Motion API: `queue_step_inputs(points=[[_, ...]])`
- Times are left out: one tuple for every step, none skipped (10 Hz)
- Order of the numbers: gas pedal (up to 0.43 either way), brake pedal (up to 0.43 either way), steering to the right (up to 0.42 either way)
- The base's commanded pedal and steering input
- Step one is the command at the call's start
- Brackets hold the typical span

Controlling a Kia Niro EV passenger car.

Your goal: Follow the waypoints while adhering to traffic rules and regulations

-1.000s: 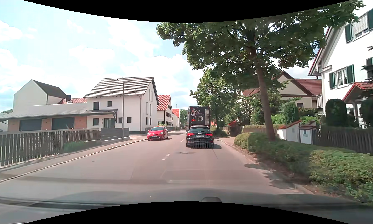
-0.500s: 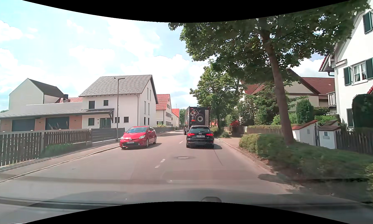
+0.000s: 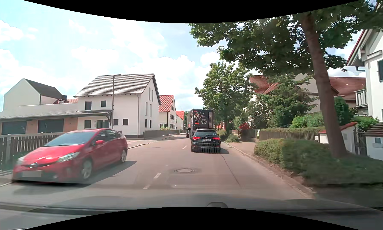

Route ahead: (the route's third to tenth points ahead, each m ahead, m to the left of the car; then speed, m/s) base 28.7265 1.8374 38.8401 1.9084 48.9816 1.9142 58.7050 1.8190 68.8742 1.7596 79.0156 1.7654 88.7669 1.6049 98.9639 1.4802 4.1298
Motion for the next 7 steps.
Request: queue_step_inputs(points=[[0.177,0.0,-0.008],[0.157,0.0,-0.008],[0.157,0.0,-0.008],[0.157,0.0,-0.008],[0.157,0.0,-0.008],[0.157,0.0,-0.008],[0.157,0.0,-0.008]])
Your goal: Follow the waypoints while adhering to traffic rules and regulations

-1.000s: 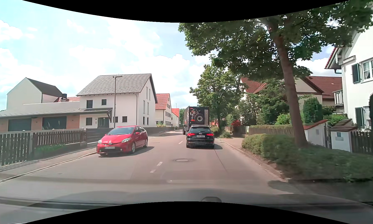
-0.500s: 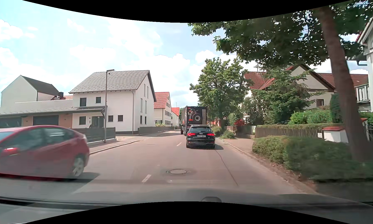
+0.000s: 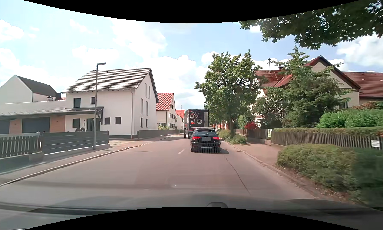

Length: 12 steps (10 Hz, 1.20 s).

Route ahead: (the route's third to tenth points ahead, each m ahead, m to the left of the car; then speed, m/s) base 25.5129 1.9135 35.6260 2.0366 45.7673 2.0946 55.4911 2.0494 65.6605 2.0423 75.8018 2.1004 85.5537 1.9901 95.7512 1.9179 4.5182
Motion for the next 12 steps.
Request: queue_step_inputs(points=[[0.157,0.0,-0.008],[0.157,0.0,-0.008],[0.157,0.0,-0.008],[0.169,0.0,-0.007],[0.209,0.0,-0.006],[0.248,0.0,-0.005],[0.26,0.0,-0.005],[0.28,0.0,-0.004],[0.28,0.0,-0.005],[0.28,0.0,-0.004],[0.28,0.0,-0.005],[0.28,0.0,-0.006]])
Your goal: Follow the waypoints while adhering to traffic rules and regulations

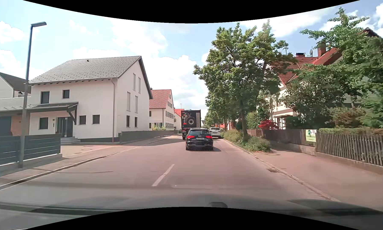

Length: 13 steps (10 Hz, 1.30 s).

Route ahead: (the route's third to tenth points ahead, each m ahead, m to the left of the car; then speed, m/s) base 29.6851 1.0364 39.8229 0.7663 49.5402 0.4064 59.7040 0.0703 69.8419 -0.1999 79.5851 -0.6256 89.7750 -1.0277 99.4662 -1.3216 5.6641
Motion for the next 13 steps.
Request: queue_step_inputs(points=[[0.28,0.0,-0.008],[0.28,0.0,-0.011],[0.28,0.0,-0.015],[0.24,0.0,-0.015],[0.197,0.0,-0.015],[0.177,0.0,-0.015],[0.169,0.0,-0.015],[0.169,0.0,-0.015],[0.169,0.0,-0.015],[0.189,0.0,-0.014],[0.22,0.0,-0.014],[0.22,0.0,-0.014],[0.22,0.0,-0.014]])
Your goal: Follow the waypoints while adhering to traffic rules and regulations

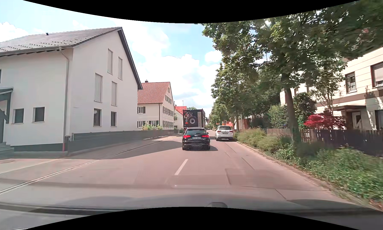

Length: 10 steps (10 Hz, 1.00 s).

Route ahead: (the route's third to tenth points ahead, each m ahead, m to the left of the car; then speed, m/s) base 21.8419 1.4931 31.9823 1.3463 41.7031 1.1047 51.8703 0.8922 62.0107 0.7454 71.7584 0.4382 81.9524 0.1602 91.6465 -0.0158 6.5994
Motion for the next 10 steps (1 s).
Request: queue_step_inputs(points=[[0.209,0.0,-0.014],[0.197,0.0,-0.013],[0.197,0.0,-0.012],[0.177,0.0,-0.01],[0.177,0.0,-0.009],[0.177,0.0,-0.008],[0.197,0.0,-0.007],[0.22,0.0,-0.005],[0.22,0.0,-0.005],[0.22,0.0,-0.005]])
